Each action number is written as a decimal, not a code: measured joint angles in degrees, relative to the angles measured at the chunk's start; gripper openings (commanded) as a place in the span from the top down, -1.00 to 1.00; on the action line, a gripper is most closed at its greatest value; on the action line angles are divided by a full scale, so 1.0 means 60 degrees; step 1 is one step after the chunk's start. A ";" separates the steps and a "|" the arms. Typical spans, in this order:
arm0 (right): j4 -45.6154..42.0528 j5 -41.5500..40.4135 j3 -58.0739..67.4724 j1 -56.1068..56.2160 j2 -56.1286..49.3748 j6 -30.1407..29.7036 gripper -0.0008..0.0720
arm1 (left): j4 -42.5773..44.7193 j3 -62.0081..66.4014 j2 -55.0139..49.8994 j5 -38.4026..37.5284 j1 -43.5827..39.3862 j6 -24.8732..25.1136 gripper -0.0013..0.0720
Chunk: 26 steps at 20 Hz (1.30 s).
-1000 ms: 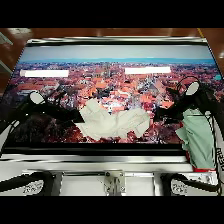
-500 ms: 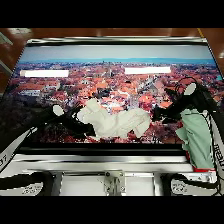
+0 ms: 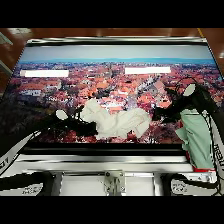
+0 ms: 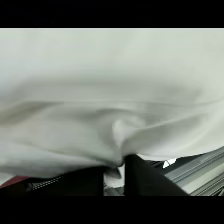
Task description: Fold the shirts.
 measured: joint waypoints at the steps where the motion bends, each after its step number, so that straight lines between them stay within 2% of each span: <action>1: 0.0007 -0.0095 -0.0146 0.0000 -0.0004 0.0011 -0.89 | -0.0033 -0.0007 0.0000 0.0018 -0.0055 0.0073 0.85; 6: 0.0375 -0.0601 -0.0878 0.0000 -0.0368 -0.0036 -0.89 | -0.0153 -0.0007 0.0222 -0.0270 -0.0106 0.0550 0.85; 11: 0.2226 -0.1446 -0.1075 0.0004 -0.1060 -0.0284 -0.88 | -0.0175 -0.0004 0.0780 -0.0397 -0.0106 0.0721 0.85; 12: 0.2565 -0.1588 -0.1089 0.0004 -0.1198 -0.0306 -0.49 | -0.0178 0.0011 0.0892 -0.0401 -0.0106 0.0739 0.85; 13: 0.2881 -0.1716 -0.1096 0.0004 -0.1333 -0.0335 0.43 | -0.0182 0.0025 0.0987 -0.0408 -0.0106 0.0747 0.85; 14: 0.3133 -0.1810 -0.1104 0.0004 -0.1424 -0.0386 0.75 | -0.0175 0.0051 0.1082 -0.0412 -0.0102 0.0754 0.85; 17: 0.3712 -0.1902 -0.1049 0.0004 -0.1432 -0.0765 0.78 | 0.0117 0.0219 0.1424 -0.0448 0.0117 0.0783 0.85; 21: 0.3978 -0.1461 -0.0324 0.0004 -0.0339 -0.1960 0.78 | 0.1512 0.1268 0.2361 -0.0954 0.0925 0.0772 0.85; 26: 0.3621 -0.1016 0.2193 0.0007 0.2273 -0.2750 0.78 | 0.3220 0.5129 0.4306 -0.1956 0.2422 0.0747 0.85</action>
